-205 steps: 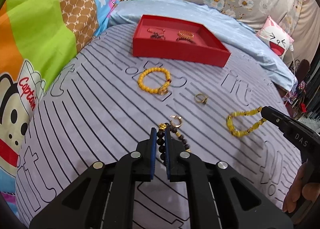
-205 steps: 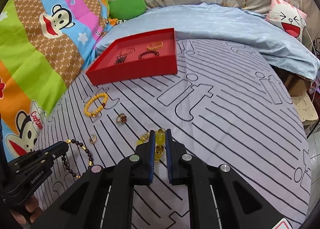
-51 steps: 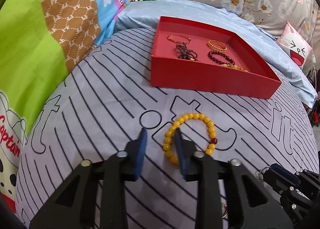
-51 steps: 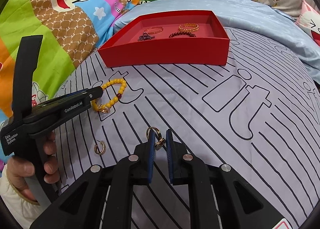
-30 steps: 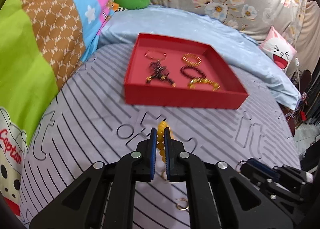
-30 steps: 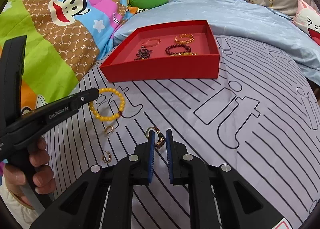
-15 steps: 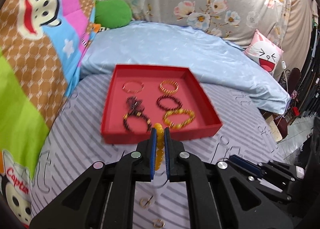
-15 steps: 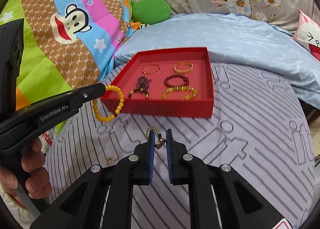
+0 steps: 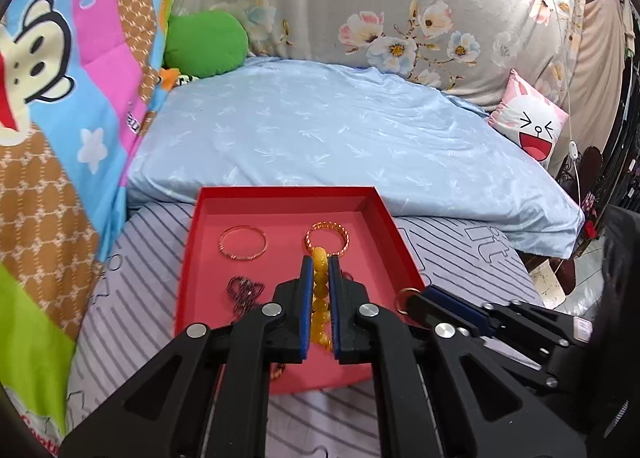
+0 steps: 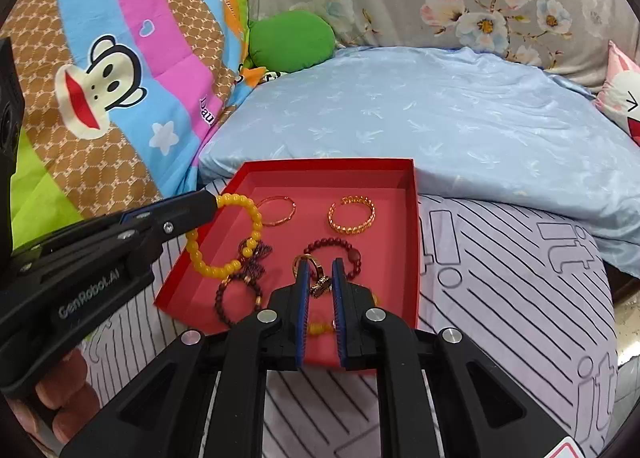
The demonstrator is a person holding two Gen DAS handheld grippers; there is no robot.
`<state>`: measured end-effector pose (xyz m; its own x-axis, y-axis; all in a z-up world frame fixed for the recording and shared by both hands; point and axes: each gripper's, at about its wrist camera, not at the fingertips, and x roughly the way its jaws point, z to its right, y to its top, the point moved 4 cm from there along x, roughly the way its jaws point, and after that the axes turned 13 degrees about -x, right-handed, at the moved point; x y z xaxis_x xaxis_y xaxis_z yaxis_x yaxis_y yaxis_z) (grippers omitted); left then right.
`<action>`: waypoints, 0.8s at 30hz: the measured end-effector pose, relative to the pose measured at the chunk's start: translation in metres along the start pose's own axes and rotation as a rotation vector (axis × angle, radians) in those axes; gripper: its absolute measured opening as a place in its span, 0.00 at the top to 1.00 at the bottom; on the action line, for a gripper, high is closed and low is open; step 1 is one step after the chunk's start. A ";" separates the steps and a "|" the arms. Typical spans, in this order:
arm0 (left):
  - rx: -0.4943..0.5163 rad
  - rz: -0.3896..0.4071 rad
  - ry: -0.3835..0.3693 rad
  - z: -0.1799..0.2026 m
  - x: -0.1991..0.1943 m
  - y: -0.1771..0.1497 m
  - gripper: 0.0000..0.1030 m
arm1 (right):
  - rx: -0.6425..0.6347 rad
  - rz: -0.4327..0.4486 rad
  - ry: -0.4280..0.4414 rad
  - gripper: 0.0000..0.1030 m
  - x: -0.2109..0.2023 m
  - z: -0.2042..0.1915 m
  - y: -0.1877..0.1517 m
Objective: Organize jewelry
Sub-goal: 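Carry the ring and amber bracelet into the red tray and open both tools, then withdraw both tools and move them over the gold hoop earrings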
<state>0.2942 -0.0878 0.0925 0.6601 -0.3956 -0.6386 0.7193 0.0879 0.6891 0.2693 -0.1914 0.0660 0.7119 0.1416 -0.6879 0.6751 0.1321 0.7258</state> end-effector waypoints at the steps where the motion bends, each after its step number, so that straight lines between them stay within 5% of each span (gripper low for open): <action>1: -0.008 -0.006 -0.003 -0.002 0.006 0.002 0.93 | 0.008 -0.008 0.009 0.89 0.007 0.003 0.002; 8: -0.093 -0.084 -0.032 -0.020 0.053 0.003 0.93 | 0.034 -0.076 0.028 0.90 0.057 0.011 0.004; 14: -0.080 -0.107 0.020 -0.034 0.079 -0.006 0.93 | 0.030 -0.121 0.021 0.89 0.082 0.012 -0.005; 18: -0.060 -0.091 0.084 -0.043 0.084 -0.011 0.91 | 0.024 -0.112 -0.008 0.74 0.084 0.013 -0.007; 22: -0.050 -0.069 0.147 -0.051 0.081 -0.014 0.67 | 0.019 -0.096 -0.027 0.68 0.078 0.013 -0.007; 24: -0.043 -0.051 0.173 -0.055 0.075 -0.014 0.67 | 0.013 -0.089 -0.034 0.68 0.073 0.012 -0.008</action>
<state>0.3454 -0.0683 0.0159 0.6470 -0.2373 -0.7246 0.7592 0.1121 0.6412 0.3182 -0.1944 0.0095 0.6547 0.0960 -0.7497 0.7385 0.1302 0.6616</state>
